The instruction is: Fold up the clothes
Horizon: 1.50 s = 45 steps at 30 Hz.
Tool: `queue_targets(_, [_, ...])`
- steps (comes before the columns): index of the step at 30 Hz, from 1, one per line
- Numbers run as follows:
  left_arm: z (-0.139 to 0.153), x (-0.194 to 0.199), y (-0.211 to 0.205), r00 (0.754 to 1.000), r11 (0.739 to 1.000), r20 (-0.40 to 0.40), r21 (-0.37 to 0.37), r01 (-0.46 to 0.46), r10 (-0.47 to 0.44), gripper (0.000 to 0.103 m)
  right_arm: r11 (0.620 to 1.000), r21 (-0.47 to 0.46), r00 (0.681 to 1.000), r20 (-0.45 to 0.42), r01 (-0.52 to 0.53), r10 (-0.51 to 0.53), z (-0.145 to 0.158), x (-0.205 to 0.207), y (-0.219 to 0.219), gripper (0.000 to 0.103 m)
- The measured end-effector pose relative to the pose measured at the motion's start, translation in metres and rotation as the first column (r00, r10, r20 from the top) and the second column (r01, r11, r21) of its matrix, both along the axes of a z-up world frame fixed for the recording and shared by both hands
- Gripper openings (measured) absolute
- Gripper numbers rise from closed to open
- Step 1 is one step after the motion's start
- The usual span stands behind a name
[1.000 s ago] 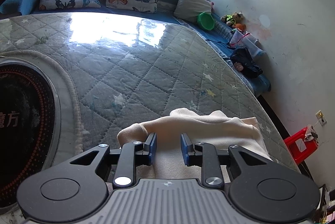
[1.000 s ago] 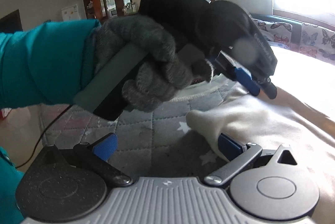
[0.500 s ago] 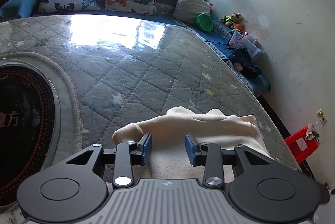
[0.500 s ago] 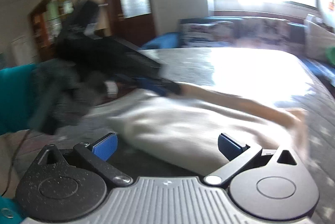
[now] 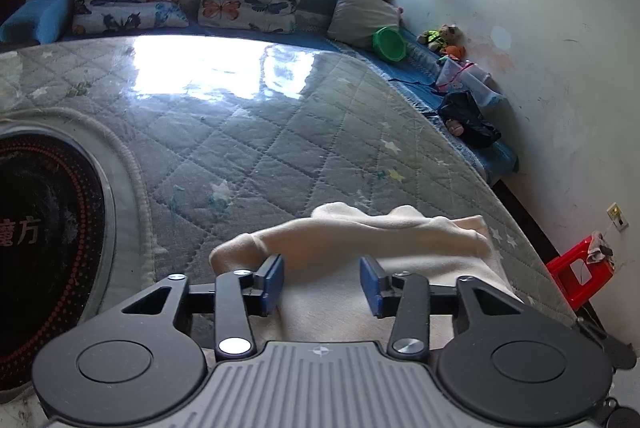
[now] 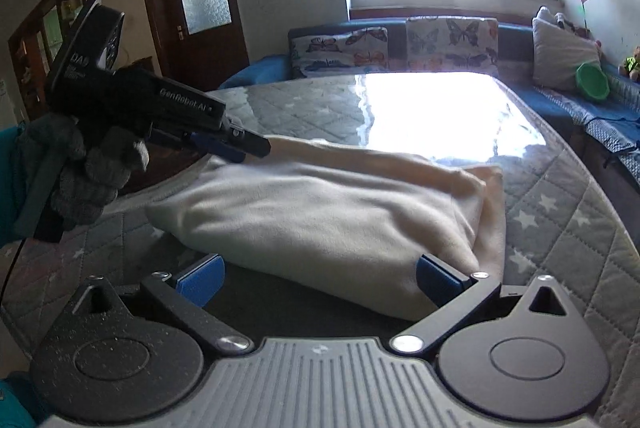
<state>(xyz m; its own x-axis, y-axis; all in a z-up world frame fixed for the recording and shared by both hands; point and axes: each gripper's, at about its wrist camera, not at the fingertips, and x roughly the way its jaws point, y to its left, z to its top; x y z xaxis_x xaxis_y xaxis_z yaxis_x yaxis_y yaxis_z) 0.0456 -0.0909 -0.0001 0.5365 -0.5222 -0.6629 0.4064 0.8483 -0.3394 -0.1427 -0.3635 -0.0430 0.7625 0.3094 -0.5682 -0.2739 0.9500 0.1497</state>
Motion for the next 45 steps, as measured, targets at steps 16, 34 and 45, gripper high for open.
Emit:
queue_targets(16, [0.009, -0.046, 0.004, 0.998, 0.997, 0.069, 0.08, -0.006, 0.001, 0.076, 0.998, -0.002, 0.998, 0.015, 0.058, -0.057, 0.005, 0.001, 0.014, 0.103])
queue_targets(34, [0.014, -0.096, 0.017, 0.995, 0.992, 0.102, 0.119, -0.032, 0.02, 0.103, 0.985, -0.044, 0.986, 0.028, 0.165, -0.164, 0.013, -0.01, 0.026, 0.103])
queue_targets(45, [0.012, -0.12, 0.02, 0.996, 0.99, 0.094, 0.139, -0.019, 0.006, 0.103, 0.981, -0.054, 0.983, 0.022, 0.185, -0.184, 0.014, -0.019, 0.03, 0.103])
